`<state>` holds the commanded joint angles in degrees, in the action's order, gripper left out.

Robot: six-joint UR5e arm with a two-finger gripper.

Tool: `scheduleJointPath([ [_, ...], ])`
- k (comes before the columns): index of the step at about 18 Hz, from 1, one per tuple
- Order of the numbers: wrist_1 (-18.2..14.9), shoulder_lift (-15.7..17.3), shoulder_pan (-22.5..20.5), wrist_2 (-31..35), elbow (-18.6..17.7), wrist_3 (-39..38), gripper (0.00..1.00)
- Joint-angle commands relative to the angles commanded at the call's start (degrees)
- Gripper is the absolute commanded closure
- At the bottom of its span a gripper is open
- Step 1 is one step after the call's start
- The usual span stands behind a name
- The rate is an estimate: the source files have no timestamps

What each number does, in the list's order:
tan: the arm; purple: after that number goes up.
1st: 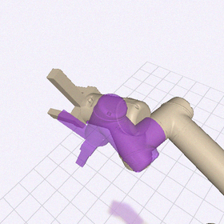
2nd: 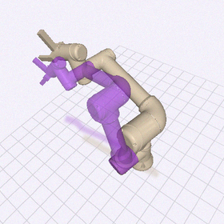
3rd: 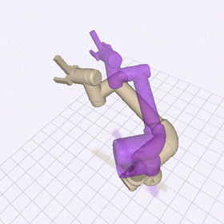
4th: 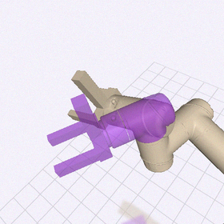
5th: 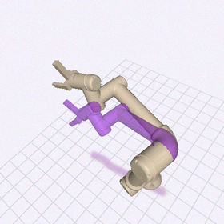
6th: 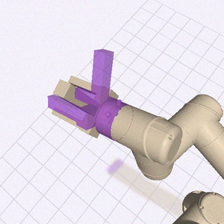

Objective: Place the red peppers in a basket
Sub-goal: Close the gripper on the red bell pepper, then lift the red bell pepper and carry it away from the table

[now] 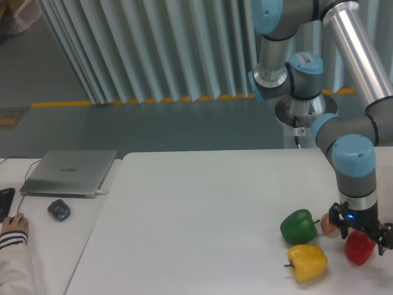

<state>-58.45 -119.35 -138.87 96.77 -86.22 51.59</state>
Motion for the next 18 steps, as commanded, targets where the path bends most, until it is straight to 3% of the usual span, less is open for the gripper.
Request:
scheduleJointPath([
  [4,0.00,-0.44,0.09,0.00,0.00,0.09,0.00],
  [6,-0.17,-0.35,0.09,0.00,0.09,0.09,0.20],
  [7,-0.35,-0.35,0.09,0.09,0.17,0.00,0.37],
  [10,-0.61,0.08,0.09,0.09,0.17,0.09,0.58],
  [13,-0.88,0.70,0.09,-0.26,1.13,0.09,0.58],
  [16,-6.49,1.93,0.00,-0.62,3.60,0.18,0.58],
  [18,-7.73,2.28,0.26,-0.70,4.04,0.18,0.58],
])
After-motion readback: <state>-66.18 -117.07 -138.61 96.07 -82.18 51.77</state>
